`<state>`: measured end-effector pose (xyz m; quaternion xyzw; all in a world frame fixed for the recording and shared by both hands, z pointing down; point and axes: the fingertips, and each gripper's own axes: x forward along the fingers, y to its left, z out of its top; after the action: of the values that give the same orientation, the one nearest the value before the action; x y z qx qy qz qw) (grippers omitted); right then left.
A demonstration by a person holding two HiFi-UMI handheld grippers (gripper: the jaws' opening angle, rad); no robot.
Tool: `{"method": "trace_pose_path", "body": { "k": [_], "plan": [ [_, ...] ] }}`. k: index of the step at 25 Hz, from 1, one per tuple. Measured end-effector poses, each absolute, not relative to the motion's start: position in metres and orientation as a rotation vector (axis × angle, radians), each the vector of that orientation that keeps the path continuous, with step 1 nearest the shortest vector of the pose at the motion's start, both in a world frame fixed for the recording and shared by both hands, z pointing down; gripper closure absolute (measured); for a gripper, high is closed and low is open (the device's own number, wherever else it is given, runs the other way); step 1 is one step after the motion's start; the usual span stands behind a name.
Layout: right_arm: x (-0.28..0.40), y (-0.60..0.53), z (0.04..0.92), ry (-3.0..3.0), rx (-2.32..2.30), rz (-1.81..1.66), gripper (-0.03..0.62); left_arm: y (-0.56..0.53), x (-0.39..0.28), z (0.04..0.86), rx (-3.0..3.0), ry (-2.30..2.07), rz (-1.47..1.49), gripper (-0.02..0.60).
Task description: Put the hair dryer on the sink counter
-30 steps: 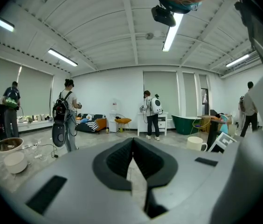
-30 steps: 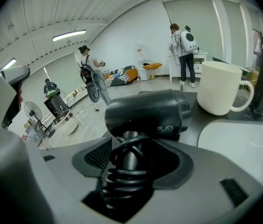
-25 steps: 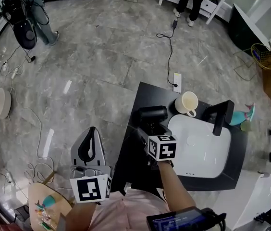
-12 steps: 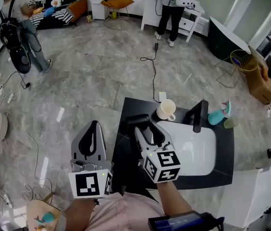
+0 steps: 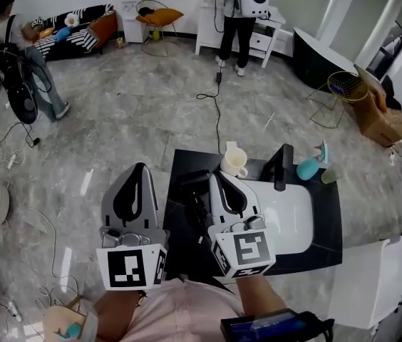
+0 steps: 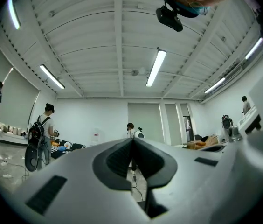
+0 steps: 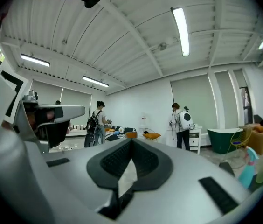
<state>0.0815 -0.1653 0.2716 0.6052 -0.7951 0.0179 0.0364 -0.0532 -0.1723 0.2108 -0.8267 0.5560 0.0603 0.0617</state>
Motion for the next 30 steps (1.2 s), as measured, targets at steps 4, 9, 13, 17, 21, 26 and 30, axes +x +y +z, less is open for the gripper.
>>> {"method": "trace_pose_path", "body": {
  "k": [4, 9, 13, 17, 21, 26, 30],
  "plan": [
    [0.088, -0.165, 0.272, -2.434, 1.863, 0.06, 0.594, -0.169, -0.056, 0.213, -2.5, 1.678, 0.171, 0.572],
    [0.086, -0.162, 0.269, -2.453, 1.853, 0.034, 0.595, -0.165, -0.054, 0.216, -2.517, 1.666, 0.168, 0.572],
    [0.081, -0.162, 0.267, -2.466, 1.838, 0.016, 0.595, -0.164, -0.057, 0.216, -2.511, 1.668, 0.163, 0.572],
    [0.078, -0.162, 0.268, -2.463, 1.833, 0.014, 0.595, -0.163, -0.059, 0.217, -2.511, 1.671, 0.164, 0.572],
    [0.079, -0.161, 0.268, -2.459, 1.832, 0.024, 0.595, -0.161, -0.057, 0.218, -2.517, 1.667, 0.163, 0.572],
    [0.078, -0.158, 0.27, -2.449, 1.828, 0.032, 0.595, -0.157, -0.056, 0.22, -2.527, 1.667, 0.161, 0.572],
    [0.078, -0.157, 0.273, -2.444, 1.83, 0.044, 0.595, -0.156, -0.056, 0.221, -2.528, 1.667, 0.158, 0.572]
  ]
}}
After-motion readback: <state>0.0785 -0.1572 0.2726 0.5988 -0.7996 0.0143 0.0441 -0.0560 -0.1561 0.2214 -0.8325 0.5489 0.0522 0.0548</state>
